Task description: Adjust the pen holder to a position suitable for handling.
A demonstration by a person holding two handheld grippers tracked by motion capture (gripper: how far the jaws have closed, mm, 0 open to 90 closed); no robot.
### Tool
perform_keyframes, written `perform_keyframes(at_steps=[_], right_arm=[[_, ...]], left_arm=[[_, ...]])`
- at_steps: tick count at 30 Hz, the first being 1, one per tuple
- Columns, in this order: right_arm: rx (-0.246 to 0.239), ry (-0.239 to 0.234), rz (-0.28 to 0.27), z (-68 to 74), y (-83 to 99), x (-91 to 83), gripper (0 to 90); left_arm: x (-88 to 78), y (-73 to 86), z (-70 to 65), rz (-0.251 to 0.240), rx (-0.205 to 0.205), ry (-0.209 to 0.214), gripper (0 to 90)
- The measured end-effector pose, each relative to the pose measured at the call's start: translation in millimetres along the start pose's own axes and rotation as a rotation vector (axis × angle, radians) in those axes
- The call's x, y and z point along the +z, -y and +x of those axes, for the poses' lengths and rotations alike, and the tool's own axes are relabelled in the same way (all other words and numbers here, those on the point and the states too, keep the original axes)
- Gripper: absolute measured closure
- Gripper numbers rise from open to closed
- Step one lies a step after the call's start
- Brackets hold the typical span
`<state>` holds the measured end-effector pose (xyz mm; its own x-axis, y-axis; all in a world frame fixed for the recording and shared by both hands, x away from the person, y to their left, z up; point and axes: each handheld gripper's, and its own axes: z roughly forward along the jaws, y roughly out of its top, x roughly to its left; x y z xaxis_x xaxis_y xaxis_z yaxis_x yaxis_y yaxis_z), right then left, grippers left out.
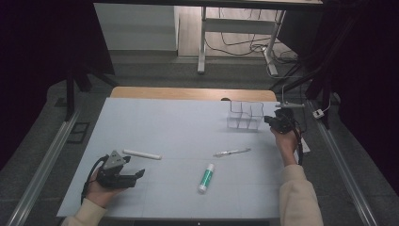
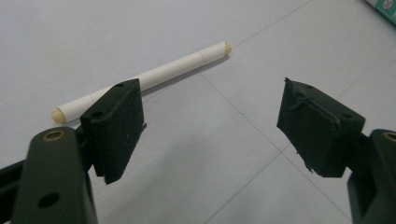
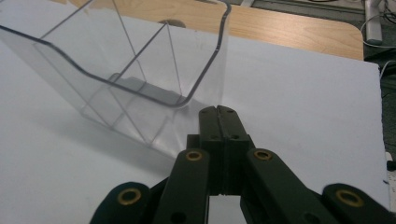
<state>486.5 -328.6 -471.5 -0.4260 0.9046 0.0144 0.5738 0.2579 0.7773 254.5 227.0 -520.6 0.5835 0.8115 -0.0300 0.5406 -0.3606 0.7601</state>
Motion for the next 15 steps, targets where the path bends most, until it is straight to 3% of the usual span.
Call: perform_keyframes(at_steps=[15], right_arm=[[0.027, -0.024, -0.009, -9.3, -10.1, 18.8, 89.0]], left_arm=[[-0.2, 0.9, 2.1, 0.002, -0.007, -0.001, 22.4]])
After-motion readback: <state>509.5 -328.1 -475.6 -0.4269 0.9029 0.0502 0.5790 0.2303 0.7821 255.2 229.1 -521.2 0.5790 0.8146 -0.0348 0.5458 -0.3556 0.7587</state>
